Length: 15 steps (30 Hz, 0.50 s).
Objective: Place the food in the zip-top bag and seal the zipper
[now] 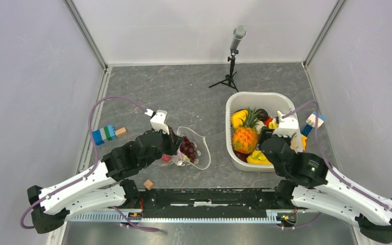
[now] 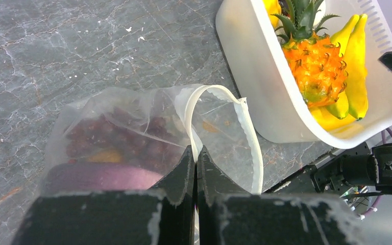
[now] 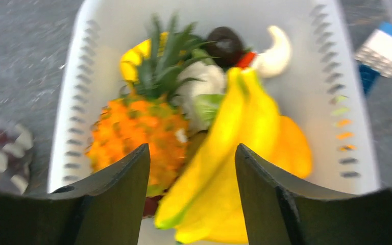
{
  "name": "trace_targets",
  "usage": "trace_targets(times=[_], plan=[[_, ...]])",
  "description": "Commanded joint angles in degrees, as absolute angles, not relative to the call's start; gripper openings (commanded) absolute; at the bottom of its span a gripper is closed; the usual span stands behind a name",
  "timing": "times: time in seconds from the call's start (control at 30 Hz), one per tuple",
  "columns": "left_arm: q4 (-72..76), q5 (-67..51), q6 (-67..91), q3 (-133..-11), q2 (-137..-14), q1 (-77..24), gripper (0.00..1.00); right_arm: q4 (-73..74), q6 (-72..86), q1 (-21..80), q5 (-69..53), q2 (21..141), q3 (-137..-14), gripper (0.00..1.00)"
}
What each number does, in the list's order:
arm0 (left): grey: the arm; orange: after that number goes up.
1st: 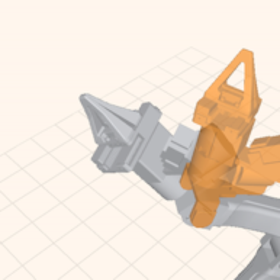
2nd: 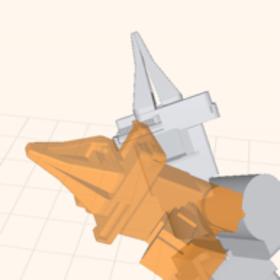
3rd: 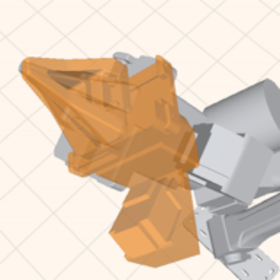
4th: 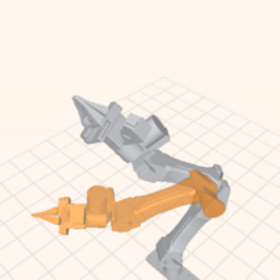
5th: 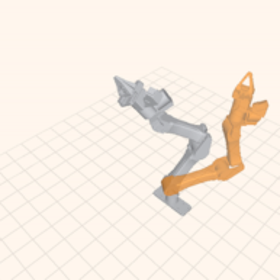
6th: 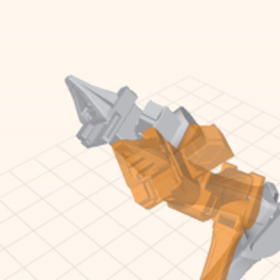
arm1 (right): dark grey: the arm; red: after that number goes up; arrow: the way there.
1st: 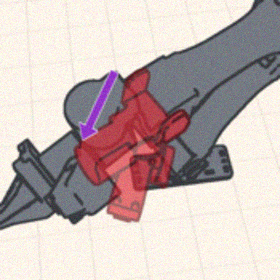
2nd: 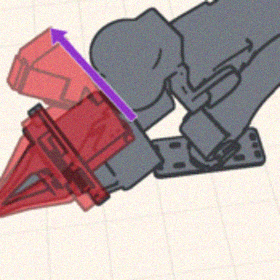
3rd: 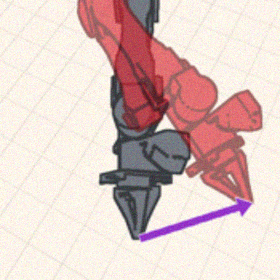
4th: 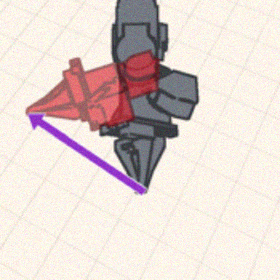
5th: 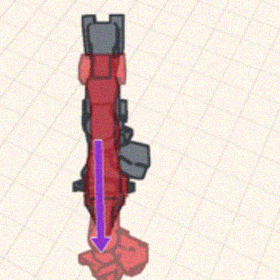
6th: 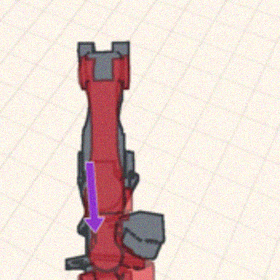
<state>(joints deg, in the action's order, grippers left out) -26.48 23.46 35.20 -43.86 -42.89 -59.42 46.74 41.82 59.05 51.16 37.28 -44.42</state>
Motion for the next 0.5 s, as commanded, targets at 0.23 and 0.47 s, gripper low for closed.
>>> trace_targets(times=[0.23,0.47], plan=[[-21.75,20.62,35.56,-44.62,-45.47,-59.06,0.02,48.9,34.74,49.33,55.25,41.2,-44.67,0.75],[-23.03,20.09,35.59,-44.66,-45.19,-59.01,0.02,28.24,14.24,19.24,21.88,45.18,-38.08,0.77]])
